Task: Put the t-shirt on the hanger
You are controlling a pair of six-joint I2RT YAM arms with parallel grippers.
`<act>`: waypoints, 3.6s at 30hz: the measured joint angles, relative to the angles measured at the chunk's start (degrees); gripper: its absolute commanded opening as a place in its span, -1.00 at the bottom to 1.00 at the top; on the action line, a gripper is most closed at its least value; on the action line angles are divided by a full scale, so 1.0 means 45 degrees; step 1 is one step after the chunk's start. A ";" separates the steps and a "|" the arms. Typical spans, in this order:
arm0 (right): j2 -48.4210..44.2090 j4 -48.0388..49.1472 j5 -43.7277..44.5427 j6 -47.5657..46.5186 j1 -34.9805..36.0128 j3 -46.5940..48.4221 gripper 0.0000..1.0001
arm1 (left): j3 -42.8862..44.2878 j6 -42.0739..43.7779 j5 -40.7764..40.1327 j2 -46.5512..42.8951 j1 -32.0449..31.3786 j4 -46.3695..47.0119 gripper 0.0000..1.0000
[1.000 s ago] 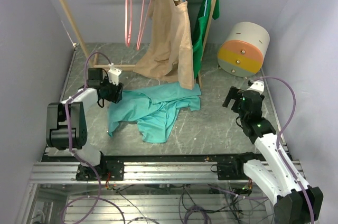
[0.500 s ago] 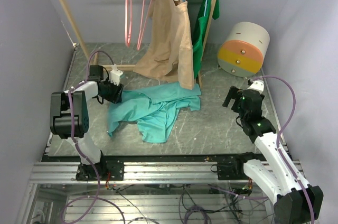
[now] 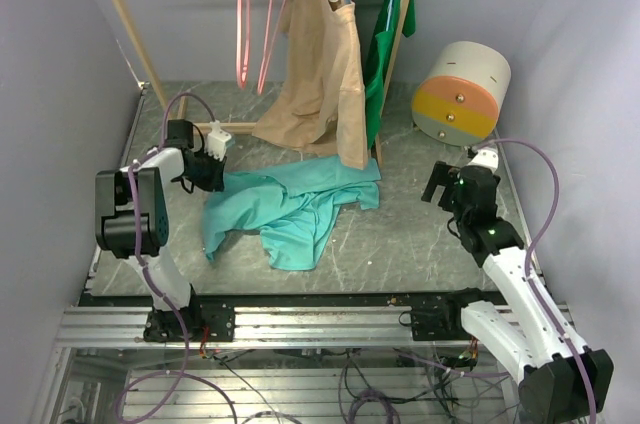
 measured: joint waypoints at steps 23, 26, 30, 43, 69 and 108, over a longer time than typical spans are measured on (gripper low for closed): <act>-0.0015 -0.2997 -0.5979 -0.0971 0.0165 0.4755 0.52 | 0.4095 0.3997 0.1540 -0.5425 -0.2438 -0.9379 -0.84; 0.0355 -0.2968 -0.6076 -0.0986 0.0291 0.5833 0.51 | 0.4289 0.4386 0.1530 -0.5843 -0.2618 -1.0244 -0.84; 0.0748 -0.2968 -0.5727 -0.1039 0.1020 0.6203 0.49 | 0.5819 0.4673 0.1559 -0.5518 -0.2671 -1.1356 -0.84; 0.4478 -0.2331 0.0889 -0.1049 1.0428 0.7023 0.59 | 0.8840 0.4459 0.2735 -0.4488 -0.2880 -1.3566 -0.83; 0.9607 0.4847 0.1438 -0.1579 1.0044 0.4736 -0.27 | 0.9238 0.2832 0.4478 -0.5003 -0.3337 -1.3872 -0.84; 0.6572 -0.3623 -0.0952 -0.2463 0.7451 0.8709 -1.00 | 1.0763 0.3813 0.3133 -0.3026 -0.3313 -1.2847 -0.85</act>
